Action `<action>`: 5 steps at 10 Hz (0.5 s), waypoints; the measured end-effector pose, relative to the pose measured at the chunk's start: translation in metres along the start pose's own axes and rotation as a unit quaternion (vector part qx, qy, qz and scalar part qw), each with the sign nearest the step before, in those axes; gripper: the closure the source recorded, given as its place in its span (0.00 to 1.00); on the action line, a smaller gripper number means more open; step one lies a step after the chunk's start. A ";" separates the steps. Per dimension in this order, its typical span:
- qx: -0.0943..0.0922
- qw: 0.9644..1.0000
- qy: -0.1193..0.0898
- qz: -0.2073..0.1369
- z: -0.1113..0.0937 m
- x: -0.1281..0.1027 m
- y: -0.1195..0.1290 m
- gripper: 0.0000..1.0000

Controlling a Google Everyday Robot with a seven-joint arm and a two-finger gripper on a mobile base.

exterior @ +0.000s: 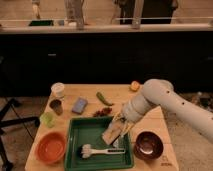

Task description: Wipe red bowl with eraser

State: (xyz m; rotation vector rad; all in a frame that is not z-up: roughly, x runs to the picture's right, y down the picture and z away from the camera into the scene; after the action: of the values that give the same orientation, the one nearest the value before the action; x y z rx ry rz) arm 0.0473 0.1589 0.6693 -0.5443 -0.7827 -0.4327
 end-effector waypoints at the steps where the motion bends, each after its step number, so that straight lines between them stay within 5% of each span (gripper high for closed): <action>1: -0.007 1.000 -0.006 -0.019 0.011 -0.012 -0.015 1.00; 5: -0.053 0.995 -0.030 -0.084 0.062 -0.058 -0.065 1.00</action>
State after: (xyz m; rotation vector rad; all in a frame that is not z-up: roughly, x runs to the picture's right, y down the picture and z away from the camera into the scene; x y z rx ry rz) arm -0.0590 0.1549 0.6812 -0.5941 -0.8705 -0.6183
